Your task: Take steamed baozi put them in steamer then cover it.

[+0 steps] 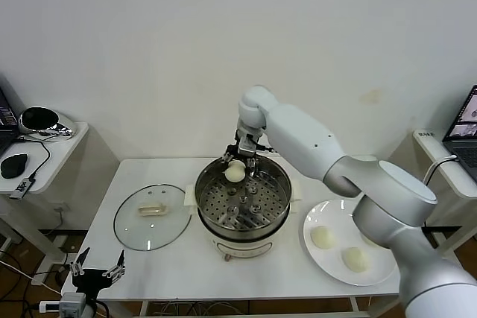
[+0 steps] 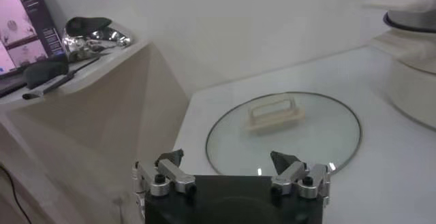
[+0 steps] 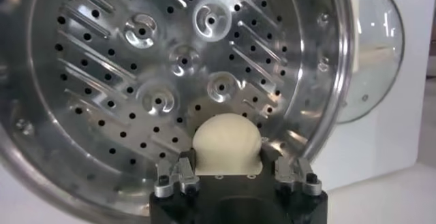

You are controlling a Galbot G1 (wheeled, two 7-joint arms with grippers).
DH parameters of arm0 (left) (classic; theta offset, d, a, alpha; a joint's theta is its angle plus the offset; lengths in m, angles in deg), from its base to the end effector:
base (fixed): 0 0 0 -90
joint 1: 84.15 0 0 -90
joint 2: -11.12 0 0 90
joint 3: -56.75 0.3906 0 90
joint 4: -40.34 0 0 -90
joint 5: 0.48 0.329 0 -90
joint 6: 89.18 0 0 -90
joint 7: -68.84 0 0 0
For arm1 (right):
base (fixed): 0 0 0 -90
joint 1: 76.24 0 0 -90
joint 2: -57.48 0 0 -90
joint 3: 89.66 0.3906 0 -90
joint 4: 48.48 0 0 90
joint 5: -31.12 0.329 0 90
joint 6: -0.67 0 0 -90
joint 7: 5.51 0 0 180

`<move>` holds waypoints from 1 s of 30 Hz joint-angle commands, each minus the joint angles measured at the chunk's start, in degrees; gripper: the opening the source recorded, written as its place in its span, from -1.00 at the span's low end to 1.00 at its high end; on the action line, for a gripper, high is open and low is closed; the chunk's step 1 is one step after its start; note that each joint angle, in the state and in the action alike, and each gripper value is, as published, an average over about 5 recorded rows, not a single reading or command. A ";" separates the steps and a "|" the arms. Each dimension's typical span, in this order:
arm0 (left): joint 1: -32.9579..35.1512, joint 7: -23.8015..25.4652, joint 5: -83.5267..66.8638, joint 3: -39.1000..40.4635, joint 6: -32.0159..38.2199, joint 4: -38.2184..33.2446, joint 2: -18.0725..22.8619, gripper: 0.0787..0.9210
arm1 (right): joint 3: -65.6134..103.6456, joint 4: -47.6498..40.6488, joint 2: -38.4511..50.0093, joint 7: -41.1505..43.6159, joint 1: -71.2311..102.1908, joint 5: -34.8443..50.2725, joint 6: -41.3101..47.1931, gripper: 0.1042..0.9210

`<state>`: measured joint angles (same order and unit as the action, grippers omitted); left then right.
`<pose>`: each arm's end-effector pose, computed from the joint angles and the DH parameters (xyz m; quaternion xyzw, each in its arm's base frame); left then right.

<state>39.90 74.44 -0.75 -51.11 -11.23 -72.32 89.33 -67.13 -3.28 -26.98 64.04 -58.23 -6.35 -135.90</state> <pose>0.1055 0.1451 -0.3600 0.0569 -0.9697 -0.1410 0.1909 0.6366 0.1545 -0.1129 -0.6448 0.1200 -0.7537 0.0425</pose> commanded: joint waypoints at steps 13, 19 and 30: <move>0.05 0.08 0.13 0.31 0.02 0.51 0.24 0.77 | 1.26 1.08 0.35 0.34 1.25 -3.23 2.82 0.66; 0.02 0.35 0.24 0.25 -0.06 0.43 0.29 0.77 | 1.10 3.48 2.89 6.12 -1.06 6.61 7.76 0.76; -0.85 1.13 0.31 0.63 -0.63 0.63 0.08 0.77 | -7.86 13.66 17.57 7.71 -12.05 33.50 30.59 0.76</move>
<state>38.96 75.58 -0.44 -50.44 -11.93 -71.64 89.39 -71.72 6.31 -15.42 70.12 -66.13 14.96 -115.74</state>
